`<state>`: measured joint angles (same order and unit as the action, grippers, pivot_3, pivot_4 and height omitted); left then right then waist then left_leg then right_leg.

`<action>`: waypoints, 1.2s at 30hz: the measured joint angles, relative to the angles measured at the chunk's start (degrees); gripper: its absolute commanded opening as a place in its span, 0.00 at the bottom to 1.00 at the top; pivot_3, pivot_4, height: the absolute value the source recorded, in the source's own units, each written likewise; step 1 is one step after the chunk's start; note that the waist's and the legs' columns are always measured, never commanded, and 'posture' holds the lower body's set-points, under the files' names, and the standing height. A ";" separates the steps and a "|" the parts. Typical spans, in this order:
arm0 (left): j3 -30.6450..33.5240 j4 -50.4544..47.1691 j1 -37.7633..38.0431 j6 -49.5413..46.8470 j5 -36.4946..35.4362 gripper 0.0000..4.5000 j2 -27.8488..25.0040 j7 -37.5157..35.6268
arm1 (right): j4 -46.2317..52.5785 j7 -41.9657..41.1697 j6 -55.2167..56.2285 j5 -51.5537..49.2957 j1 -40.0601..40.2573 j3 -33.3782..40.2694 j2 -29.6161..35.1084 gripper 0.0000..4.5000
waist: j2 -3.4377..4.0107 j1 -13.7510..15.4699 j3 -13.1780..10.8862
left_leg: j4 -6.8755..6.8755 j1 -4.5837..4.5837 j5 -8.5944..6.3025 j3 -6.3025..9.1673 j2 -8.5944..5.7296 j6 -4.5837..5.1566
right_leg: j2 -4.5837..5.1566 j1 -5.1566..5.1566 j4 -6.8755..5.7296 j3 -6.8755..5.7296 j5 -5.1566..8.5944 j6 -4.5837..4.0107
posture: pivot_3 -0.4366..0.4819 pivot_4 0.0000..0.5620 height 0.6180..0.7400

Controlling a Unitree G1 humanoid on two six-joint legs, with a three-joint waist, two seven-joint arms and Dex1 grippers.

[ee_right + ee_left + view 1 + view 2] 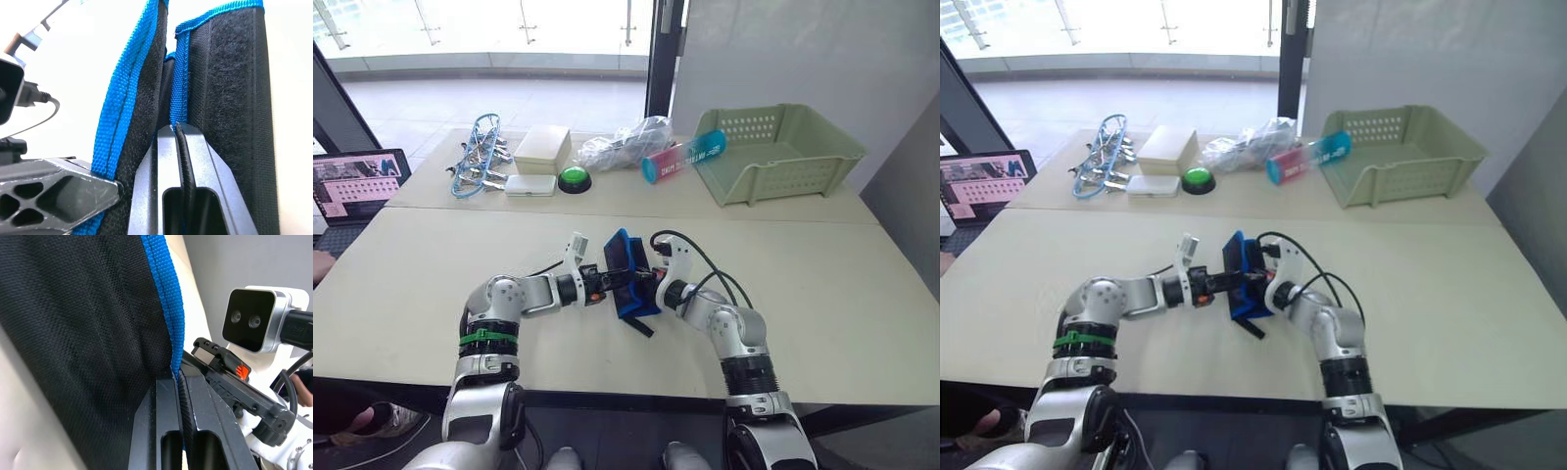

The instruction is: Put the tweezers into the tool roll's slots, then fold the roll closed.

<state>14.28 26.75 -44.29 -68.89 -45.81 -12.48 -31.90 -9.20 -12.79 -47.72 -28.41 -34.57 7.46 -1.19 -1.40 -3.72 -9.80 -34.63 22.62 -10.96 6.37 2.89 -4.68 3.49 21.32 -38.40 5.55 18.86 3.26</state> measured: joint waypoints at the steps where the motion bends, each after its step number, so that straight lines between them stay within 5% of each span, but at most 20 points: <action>1: -0.30 0.66 -0.25 0.88 0.58 0.00 0.41 -0.34 | 0.43 0.26 -0.72 -0.55 0.03 0.63 0.10 0.00 | 0.00 0.19 0.00 | -0.01 0.04 0.00 0.00 -0.01 0.00 | 0.01 0.00 0.06 0.00 -0.01 0.02 | 0.48 0.27 1.00; 11: -5.80 5.31 -1.32 9.14 7.50 0.00 2.26 -4.11 | 9.14 2.92 -11.35 -9.19 1.41 7.85 2.19 0.00 | 0.09 1.42 -0.01 | -0.04 0.33 0.00 0.04 -0.06 0.00 | 0.02 0.08 0.36 0.01 -0.05 0.09 | 0.48 0.27 1.00; 22: -6.44 5.46 -1.55 9.79 9.24 0.00 2.20 -5.82 | 8.56 -3.62 -7.74 -4.47 2.12 -0.11 13.80 0.00 | 0.09 1.37 -0.02 | -0.06 0.33 0.00 0.04 -0.07 0.01 | 0.02 0.04 0.40 0.01 -0.03 0.12 | 0.48 0.27 1.00; 36: -0.64 -8.38 4.30 1.40 3.01 0.00 -5.77 -7.10 | 9.15 -3.57 -7.35 -6.50 2.14 2.22 11.21 0.00 | 0.13 0.10 -0.06 | -0.06 0.72 0.02 0.04 -0.05 -0.02 | 0.02 0.55 0.22 0.03 -0.05 0.09 | 0.48 0.27 1.00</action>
<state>13.63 18.38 -39.98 -67.49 -42.80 -18.25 -39.00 -0.05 -16.36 -55.07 -34.91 -32.42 9.68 10.01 -1.28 -3.62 -9.86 -34.69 23.34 -10.93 6.41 2.84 -4.70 3.50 21.87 -38.19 5.58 18.81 3.36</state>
